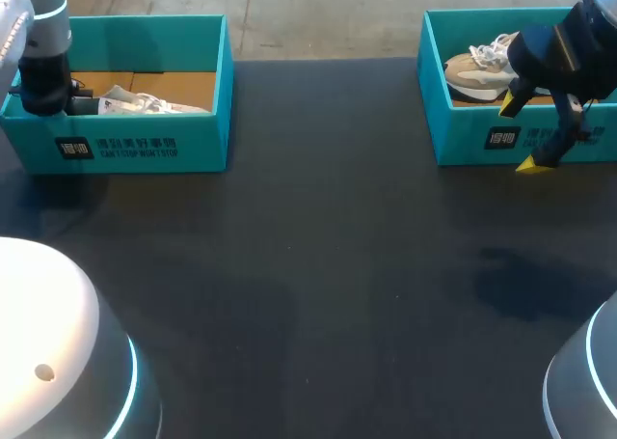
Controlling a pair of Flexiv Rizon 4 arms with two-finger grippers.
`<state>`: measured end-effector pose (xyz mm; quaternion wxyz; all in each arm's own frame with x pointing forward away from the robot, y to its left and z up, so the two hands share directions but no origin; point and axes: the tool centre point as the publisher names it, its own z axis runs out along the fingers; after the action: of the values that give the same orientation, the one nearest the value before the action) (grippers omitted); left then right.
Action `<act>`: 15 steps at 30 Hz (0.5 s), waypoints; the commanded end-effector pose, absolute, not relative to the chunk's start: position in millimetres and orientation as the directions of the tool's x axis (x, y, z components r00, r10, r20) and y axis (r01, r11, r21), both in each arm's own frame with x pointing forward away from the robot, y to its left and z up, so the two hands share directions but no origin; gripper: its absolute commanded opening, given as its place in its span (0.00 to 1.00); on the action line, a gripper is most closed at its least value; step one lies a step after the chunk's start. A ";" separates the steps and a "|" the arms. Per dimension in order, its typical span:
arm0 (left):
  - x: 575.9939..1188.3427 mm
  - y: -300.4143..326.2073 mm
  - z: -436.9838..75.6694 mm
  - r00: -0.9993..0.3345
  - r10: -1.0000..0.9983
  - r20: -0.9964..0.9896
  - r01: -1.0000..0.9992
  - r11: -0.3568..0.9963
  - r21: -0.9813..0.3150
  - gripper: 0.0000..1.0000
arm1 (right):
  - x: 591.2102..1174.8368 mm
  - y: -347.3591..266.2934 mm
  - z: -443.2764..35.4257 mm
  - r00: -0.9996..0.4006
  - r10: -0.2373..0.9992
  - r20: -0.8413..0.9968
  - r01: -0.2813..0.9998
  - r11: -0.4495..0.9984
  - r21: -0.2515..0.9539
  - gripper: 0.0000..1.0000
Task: Take the shoe out of the shoebox, open the shoe tongue, remove and reinsert the insole, then place the shoe into the shoebox
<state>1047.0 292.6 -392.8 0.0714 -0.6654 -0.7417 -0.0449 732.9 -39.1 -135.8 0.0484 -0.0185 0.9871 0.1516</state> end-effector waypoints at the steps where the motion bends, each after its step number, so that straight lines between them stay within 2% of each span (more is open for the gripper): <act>1: 1048.5 288.6 -397.2 -0.096 0.981 0.167 0.994 0.102 -0.029 0.68 | 734.7 -37.9 -136.3 -0.995 -0.021 -0.098 -0.050 0.954 0.295 1.00; 2: 1048.2 288.5 -395.3 -0.094 0.982 0.164 0.995 0.100 -0.027 0.93 | 734.7 -37.9 -136.3 -0.995 -0.021 -0.098 -0.050 0.954 0.295 1.00; 3: 1048.0 288.3 -393.9 -0.093 0.982 0.164 0.995 0.098 -0.024 1.00 | 734.7 -37.9 -136.3 -0.995 -0.021 -0.098 -0.050 0.954 0.295 1.00; 15: 1042.7 287.3 -362.3 -0.093 0.988 0.127 0.996 0.093 0.003 1.00 | 734.7 -37.9 -136.3 -0.995 -0.021 -0.098 -0.050 0.954 0.295 1.00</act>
<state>1050.8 286.2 -371.8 0.0513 -0.6707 -0.7388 -0.0409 732.9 -39.1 -135.8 0.0484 -0.0186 0.9871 0.1516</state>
